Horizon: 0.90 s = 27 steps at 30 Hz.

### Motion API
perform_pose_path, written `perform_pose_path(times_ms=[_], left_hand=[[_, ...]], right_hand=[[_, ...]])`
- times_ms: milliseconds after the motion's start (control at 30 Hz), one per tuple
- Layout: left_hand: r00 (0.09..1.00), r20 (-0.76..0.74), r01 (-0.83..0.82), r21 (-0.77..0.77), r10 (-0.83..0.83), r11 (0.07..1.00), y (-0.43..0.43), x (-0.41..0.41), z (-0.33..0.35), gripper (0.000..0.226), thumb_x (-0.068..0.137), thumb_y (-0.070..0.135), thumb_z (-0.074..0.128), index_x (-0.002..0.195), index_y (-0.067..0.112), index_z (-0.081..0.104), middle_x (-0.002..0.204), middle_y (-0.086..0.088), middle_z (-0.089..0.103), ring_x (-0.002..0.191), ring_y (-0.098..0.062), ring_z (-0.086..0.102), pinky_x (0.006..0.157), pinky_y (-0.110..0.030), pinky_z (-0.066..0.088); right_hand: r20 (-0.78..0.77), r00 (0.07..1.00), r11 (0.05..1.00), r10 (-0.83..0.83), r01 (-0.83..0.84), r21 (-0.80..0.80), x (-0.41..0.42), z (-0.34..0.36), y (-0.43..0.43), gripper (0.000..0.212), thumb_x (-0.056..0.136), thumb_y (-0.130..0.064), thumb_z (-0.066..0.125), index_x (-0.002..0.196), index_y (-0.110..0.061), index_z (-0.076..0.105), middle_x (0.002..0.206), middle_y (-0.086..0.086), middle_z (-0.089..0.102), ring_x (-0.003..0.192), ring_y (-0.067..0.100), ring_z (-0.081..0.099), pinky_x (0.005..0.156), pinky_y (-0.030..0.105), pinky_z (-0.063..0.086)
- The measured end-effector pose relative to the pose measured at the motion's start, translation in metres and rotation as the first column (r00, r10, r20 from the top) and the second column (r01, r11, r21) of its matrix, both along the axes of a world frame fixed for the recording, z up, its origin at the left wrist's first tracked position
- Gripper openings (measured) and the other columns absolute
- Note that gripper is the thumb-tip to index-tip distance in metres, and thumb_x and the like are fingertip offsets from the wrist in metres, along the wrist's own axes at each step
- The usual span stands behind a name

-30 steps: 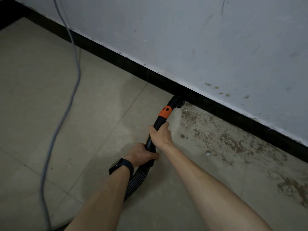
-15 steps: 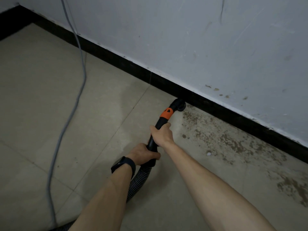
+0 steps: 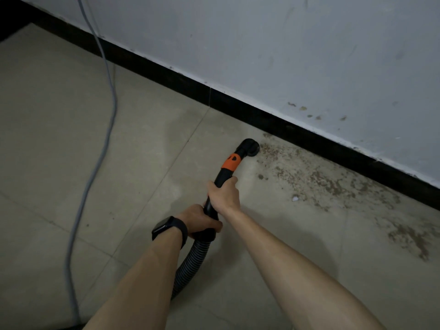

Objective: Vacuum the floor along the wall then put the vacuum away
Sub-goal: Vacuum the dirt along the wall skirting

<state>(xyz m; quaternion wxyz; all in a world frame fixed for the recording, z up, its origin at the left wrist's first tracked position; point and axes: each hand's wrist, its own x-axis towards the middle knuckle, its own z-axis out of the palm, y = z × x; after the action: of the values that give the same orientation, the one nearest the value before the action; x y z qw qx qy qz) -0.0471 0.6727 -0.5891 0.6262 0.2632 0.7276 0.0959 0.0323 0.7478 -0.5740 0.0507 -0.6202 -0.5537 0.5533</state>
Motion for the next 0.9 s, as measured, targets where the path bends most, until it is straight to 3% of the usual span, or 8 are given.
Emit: perform_pose_path(times_ms=[167, 433, 600, 700, 800, 900], left_hand=[[0.995, 0.097, -0.015, -0.13, 0.028, 0.991, -0.025, -0.013, 0.001, 0.032, 0.075, 0.016, 0.081, 0.104, 0.007, 0.071, 0.105, -0.012, 0.075, 0.098, -0.025, 0.072, 0.09, -0.041, 0.06], [0.977, 0.213, 0.07, -0.267, -0.012, 0.961, -0.062, -0.026, 0.001, 0.041, 0.073, 0.008, 0.08, 0.112, 0.001, 0.07, 0.109, -0.014, 0.074, 0.102, -0.027, 0.071, 0.086, -0.037, 0.061], [0.961, 0.27, 0.145, -0.331, -0.053, 0.932, -0.069, -0.024, 0.007, 0.03, 0.075, 0.0, 0.076, 0.104, 0.0, 0.07, 0.111, -0.016, 0.073, 0.103, -0.028, 0.07, 0.078, -0.035, 0.06], [0.96, 0.273, 0.151, -0.344, -0.055, 0.927, -0.065, -0.021, 0.008, 0.034, 0.07, 0.0, 0.077, 0.104, -0.001, 0.07, 0.109, -0.017, 0.073, 0.105, -0.03, 0.07, 0.082, -0.037, 0.06], [0.968, 0.243, 0.143, -0.302, -0.069, 0.943, -0.054, -0.015, 0.011, 0.053, 0.053, 0.012, 0.085, 0.103, 0.002, 0.07, 0.11, -0.016, 0.073, 0.106, -0.03, 0.07, 0.09, -0.041, 0.059], [0.978, 0.195, 0.123, -0.24, -0.076, 0.963, -0.039, -0.009, 0.015, 0.041, 0.064, 0.013, 0.084, 0.102, 0.005, 0.071, 0.107, -0.013, 0.074, 0.103, -0.028, 0.071, 0.087, -0.037, 0.06]], right_hand=[[-0.016, 1.0, 0.999, -0.023, 0.023, 0.024, -0.005, 0.0, -0.037, 0.049, 0.098, -0.033, 0.059, 0.13, -0.011, 0.03, 0.095, 0.006, 0.064, 0.07, 0.02, 0.065, 0.056, 0.033, 0.053], [0.066, 0.995, 0.996, -0.075, 0.072, 0.049, -0.01, -0.001, -0.089, 0.046, 0.093, -0.039, 0.056, 0.123, -0.013, 0.032, 0.098, 0.008, 0.067, 0.081, 0.028, 0.068, 0.069, 0.044, 0.059], [0.067, 0.989, 0.99, -0.135, 0.132, 0.049, -0.004, -0.002, -0.109, 0.048, 0.096, -0.035, 0.057, 0.128, -0.01, 0.032, 0.093, 0.004, 0.063, 0.071, 0.022, 0.064, 0.057, 0.032, 0.05], [0.064, 0.985, 0.987, -0.158, 0.156, 0.042, 0.0, -0.001, -0.105, 0.049, 0.095, -0.033, 0.057, 0.129, -0.009, 0.032, 0.094, 0.005, 0.062, 0.07, 0.02, 0.062, 0.055, 0.03, 0.048], [0.074, 0.985, 0.988, -0.153, 0.151, 0.037, 0.004, 0.002, -0.087, 0.049, 0.094, -0.033, 0.057, 0.128, -0.009, 0.032, 0.104, 0.011, 0.065, 0.086, 0.03, 0.068, 0.07, 0.039, 0.057], [0.043, 0.988, 0.989, -0.148, 0.147, 0.029, 0.01, 0.005, -0.067, 0.048, 0.095, -0.033, 0.057, 0.128, -0.009, 0.032, 0.103, 0.01, 0.064, 0.085, 0.029, 0.067, 0.071, 0.04, 0.056]])
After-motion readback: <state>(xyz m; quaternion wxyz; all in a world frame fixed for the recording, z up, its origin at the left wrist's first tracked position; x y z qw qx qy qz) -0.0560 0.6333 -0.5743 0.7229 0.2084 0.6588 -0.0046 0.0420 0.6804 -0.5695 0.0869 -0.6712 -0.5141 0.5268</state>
